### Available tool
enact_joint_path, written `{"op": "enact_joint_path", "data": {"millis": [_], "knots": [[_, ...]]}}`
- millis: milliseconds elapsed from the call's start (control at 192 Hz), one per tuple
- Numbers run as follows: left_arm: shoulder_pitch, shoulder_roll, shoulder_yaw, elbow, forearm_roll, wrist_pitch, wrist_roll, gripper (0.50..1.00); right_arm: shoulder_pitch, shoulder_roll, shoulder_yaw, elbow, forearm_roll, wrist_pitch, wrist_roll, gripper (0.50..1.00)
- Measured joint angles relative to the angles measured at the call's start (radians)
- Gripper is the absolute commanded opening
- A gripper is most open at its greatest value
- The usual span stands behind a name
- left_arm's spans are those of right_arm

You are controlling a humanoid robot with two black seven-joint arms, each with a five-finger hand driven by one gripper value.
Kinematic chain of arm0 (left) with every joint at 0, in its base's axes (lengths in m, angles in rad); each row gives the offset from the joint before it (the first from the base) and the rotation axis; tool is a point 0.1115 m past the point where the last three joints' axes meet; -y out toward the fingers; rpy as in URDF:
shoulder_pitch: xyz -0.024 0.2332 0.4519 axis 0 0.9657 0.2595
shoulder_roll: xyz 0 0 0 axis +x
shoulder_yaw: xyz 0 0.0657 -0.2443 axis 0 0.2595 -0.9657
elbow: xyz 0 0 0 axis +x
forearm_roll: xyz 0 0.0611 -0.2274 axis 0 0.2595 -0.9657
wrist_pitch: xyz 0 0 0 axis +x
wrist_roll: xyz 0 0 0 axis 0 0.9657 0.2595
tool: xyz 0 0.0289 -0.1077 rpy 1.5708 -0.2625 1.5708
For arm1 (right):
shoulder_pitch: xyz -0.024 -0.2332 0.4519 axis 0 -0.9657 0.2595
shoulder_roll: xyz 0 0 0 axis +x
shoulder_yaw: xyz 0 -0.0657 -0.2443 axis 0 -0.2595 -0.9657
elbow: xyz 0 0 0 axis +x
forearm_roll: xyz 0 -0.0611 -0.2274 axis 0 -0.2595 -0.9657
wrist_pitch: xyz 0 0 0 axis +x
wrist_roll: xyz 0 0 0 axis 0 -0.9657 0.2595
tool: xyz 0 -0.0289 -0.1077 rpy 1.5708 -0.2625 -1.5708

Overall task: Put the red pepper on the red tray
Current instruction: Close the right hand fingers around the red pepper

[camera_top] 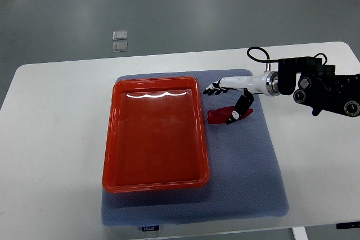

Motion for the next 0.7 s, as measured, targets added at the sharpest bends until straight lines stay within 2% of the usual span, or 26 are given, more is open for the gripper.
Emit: {"op": "enact_joint_path", "data": {"millis": [261,444,699], "knots": [[0.0,0.0,0.0,0.0,0.0,0.0,0.0,1.0,-0.032,0.011,-0.021,-0.014,-0.053,-0.039,0.0,0.897],[0.0,0.0,0.0,0.0,0.0,0.0,0.0,1.0,-0.05,0.014,-0.025,-0.023,-0.064,-0.054,0.0,0.836],[0.001,0.0,0.0,0.0,0.0,0.0,0.0,1.0,-0.055,0.033,-0.054,-0.041,-0.077,-0.085,0.0,0.795]]}}
